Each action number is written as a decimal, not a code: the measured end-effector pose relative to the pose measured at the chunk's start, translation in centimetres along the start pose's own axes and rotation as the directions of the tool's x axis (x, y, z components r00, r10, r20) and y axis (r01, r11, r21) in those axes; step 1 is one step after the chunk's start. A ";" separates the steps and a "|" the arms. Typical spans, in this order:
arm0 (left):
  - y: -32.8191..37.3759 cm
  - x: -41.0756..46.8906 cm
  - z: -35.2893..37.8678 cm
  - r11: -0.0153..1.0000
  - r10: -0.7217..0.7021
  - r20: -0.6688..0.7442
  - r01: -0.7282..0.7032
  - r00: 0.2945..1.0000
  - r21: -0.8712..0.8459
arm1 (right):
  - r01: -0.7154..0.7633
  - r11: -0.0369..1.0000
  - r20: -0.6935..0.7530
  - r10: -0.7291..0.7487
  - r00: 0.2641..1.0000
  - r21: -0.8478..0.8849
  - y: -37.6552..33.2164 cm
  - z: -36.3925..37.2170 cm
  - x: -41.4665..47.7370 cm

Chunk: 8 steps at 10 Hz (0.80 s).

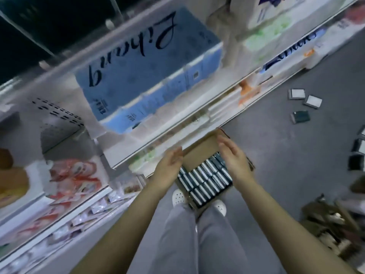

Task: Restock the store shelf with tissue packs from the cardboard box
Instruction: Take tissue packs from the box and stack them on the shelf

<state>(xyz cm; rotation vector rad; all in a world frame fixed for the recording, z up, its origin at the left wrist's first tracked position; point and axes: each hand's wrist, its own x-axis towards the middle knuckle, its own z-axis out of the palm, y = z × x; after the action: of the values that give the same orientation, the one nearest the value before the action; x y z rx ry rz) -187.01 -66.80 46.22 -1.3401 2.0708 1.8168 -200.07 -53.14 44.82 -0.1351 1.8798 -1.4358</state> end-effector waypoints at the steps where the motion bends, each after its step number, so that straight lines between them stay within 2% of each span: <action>1: -4.3 1.9 1.3 0.979 -0.167 0.008 0.167 0.986 -0.119 | -0.119 0.992 0.026 0.120 0.992 -0.031 4.9 1.1 1.9; 3: -15.9 10.7 5.8 0.900 -0.393 0.054 0.396 0.918 -0.179 | -0.337 0.938 0.047 0.341 0.939 -0.075 19.0 5.8 10.0; 4: -23.2 17.0 7.6 0.798 -0.547 0.054 0.540 0.835 -0.269 | -0.435 0.895 0.071 0.442 0.894 -0.097 26.9 8.9 14.7; 5: -29.8 23.4 8.9 0.729 -0.600 0.077 0.583 0.797 -0.359 | -0.453 0.877 0.106 0.472 0.875 -0.163 34.2 11.8 19.8; 6: -35.5 30.1 10.0 0.627 -0.682 0.075 0.635 0.727 -0.452 | -0.521 0.841 0.146 0.539 0.830 -0.143 39.2 14.2 24.6; 7: -40.0 34.9 11.1 0.576 -0.718 0.064 0.643 0.693 -0.505 | -0.563 0.813 0.190 0.582 0.791 -0.148 42.9 16.1 28.5; 8: -42.8 38.5 12.1 0.502 -0.730 0.091 0.621 0.678 -0.603 | -0.489 0.823 0.244 0.557 0.794 -0.288 46.9 17.4 31.8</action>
<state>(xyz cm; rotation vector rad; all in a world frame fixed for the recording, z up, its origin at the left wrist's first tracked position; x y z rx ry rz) -189.08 -74.03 -12.12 -2.1215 0.6948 2.0031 -195.79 -65.66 -12.99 0.0568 1.6193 -0.7755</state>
